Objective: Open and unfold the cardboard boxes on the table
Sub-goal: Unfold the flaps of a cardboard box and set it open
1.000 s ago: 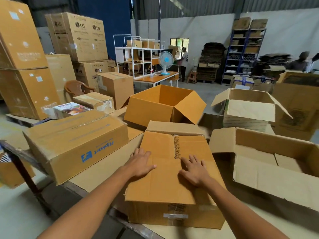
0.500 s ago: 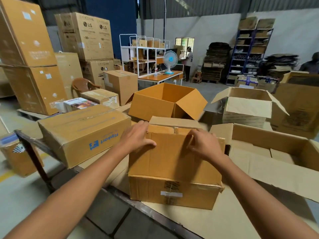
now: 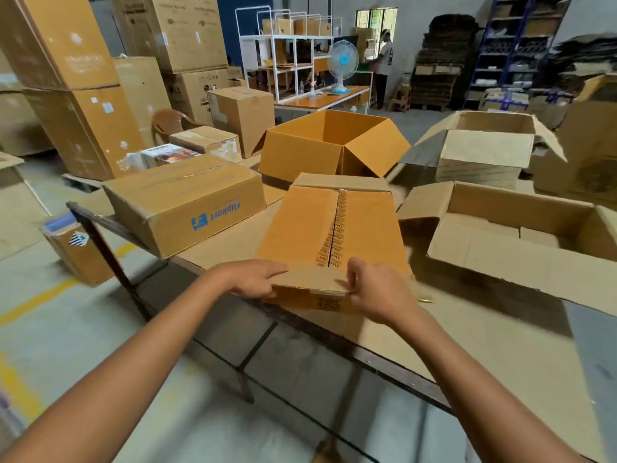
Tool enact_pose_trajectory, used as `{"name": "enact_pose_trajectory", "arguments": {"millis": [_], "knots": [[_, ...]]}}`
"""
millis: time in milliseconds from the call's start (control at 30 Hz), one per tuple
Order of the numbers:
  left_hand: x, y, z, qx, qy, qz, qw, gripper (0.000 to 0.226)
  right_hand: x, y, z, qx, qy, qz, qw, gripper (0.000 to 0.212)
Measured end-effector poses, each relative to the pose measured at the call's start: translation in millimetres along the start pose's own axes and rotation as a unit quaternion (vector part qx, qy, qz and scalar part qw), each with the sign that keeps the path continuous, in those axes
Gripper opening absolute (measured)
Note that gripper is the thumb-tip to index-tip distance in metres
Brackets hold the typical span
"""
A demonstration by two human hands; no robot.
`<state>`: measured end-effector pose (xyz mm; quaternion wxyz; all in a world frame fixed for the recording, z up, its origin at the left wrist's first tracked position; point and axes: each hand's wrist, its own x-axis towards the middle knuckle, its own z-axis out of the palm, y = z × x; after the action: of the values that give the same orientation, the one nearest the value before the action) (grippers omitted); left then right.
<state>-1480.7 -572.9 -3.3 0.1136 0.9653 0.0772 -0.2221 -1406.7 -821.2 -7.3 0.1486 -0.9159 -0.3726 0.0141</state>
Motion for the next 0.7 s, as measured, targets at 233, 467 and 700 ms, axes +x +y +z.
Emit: {"name": "enact_pose_trajectory", "arguments": {"millis": [233,467,700], "knots": [[0,-4,94,0.06,0.064,-0.023,0.996,0.126,-27,13,78,-0.106,-0.068,-0.036,0.991,0.037],[37,-21,83,-0.03,0.177,0.021,0.984,0.113,4,23,79,-0.032,-0.11,0.0,0.993,0.064],[112,-60,32,-0.126,0.27,-0.009,0.955,0.065,97,26,65,0.068,0.002,0.098,0.993,0.04]]}}
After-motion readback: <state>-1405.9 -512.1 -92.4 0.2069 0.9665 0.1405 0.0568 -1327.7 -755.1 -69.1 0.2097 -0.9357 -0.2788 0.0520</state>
